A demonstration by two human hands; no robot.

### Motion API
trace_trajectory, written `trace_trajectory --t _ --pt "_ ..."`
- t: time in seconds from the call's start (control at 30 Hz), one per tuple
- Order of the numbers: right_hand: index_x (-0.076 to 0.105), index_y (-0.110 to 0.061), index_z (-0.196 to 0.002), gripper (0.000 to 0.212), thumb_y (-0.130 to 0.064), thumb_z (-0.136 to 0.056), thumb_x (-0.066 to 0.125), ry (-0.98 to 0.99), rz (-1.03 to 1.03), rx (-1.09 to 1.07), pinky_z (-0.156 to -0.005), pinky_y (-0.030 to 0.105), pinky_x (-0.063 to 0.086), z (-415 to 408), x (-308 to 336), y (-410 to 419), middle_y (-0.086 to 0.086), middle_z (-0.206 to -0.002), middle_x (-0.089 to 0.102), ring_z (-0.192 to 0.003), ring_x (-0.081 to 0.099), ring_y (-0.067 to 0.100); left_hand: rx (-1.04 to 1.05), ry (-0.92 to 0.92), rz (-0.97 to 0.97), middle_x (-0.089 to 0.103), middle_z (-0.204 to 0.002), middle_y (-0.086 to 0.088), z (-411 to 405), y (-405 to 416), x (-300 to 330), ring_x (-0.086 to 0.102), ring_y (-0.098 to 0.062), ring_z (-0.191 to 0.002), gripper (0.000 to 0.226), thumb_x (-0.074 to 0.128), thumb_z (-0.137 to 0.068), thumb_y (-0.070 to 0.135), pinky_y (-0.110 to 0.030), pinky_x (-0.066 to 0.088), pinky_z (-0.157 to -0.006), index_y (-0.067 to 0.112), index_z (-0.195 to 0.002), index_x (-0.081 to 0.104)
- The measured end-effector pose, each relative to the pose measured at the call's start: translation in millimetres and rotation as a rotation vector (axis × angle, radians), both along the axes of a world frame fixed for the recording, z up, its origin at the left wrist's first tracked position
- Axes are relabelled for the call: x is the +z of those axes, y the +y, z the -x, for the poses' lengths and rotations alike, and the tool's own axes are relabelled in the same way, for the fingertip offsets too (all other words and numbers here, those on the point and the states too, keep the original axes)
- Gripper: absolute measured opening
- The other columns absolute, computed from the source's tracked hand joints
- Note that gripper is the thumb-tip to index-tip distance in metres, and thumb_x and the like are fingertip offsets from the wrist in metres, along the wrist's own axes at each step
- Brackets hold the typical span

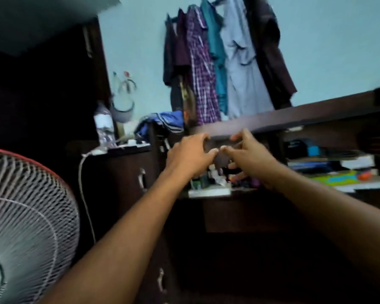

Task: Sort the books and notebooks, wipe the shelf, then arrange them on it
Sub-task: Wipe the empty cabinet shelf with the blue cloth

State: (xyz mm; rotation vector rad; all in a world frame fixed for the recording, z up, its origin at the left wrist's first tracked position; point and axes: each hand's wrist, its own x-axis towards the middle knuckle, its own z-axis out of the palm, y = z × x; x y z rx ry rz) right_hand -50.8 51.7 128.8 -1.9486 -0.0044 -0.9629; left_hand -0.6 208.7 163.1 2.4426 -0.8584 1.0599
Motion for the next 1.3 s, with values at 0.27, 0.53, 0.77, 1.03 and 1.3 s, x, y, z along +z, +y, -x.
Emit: trace_trajectory --t 0.27,0.53,0.77,1.03,1.3 --pt "0.034 -0.024 -0.133 0.055 -0.036 -0.089 0.065 -0.016 0.283 0.054 -0.083 0.043 0.058 -101 79 81 0.019 -0.122 0.058 -0.102 0.065 0.036 0.26 -0.322 0.177 0.046 -0.145 -0.005 -84 75 77 0.044 -0.03 -0.132 0.057 0.061 -0.09 0.043 -0.047 0.041 -0.102 0.029 -0.143 0.044" --pt "0.024 -0.015 -0.147 0.069 -0.03 -0.095 0.065 0.13 0.395 -0.053 -0.098 0.039 0.045 -148 114 64 0.023 -0.143 0.036 -0.122 0.052 0.04 0.363 -0.168 -0.284 0.015 -0.168 -0.007 -149 58 124 0.015 -0.033 -0.154 0.092 0.06 -0.091 0.057 -0.059 0.023 -0.118 0.03 -0.162 0.007" --pt "0.03 -0.02 -0.142 0.058 -0.043 -0.097 0.059 0.089 0.28 0.02 -0.101 0.042 0.046 -162 97 52 0.017 -0.139 0.048 -0.117 0.054 0.029 0.317 -0.377 -0.347 0.055 -0.122 -0.009 -155 39 123 0.056 -0.032 -0.115 0.027 0.044 -0.102 0.02 -0.042 0.043 -0.078 0.02 -0.127 0.055" --pt "0.05 -0.03 -0.118 0.021 -0.045 -0.104 0.047 -0.334 -0.496 0.217 -0.093 0.053 0.056 -116 54 -1 0.011 -0.111 0.068 -0.103 0.068 0.029 -0.481 -0.014 0.09 0.068 -0.115 -0.018 -90 -65 51 0.064 -0.036 -0.105 0.029 0.046 -0.099 0.031 -0.039 0.047 -0.085 0.012 -0.118 0.059" --pt "0.051 -0.022 -0.113 0.012 -0.029 -0.104 0.052 -0.157 -0.119 -0.41 -0.081 0.029 0.041 -13 -102 -150 -0.003 -0.099 0.063 -0.099 0.062 0.023 -1.107 0.799 0.119 0.068 -0.121 -0.003 -36 -199 -115 0.064 -0.006 -0.104 0.043 0.059 -0.089 0.003 -0.023 0.051 -0.093 0.011 -0.131 0.058"
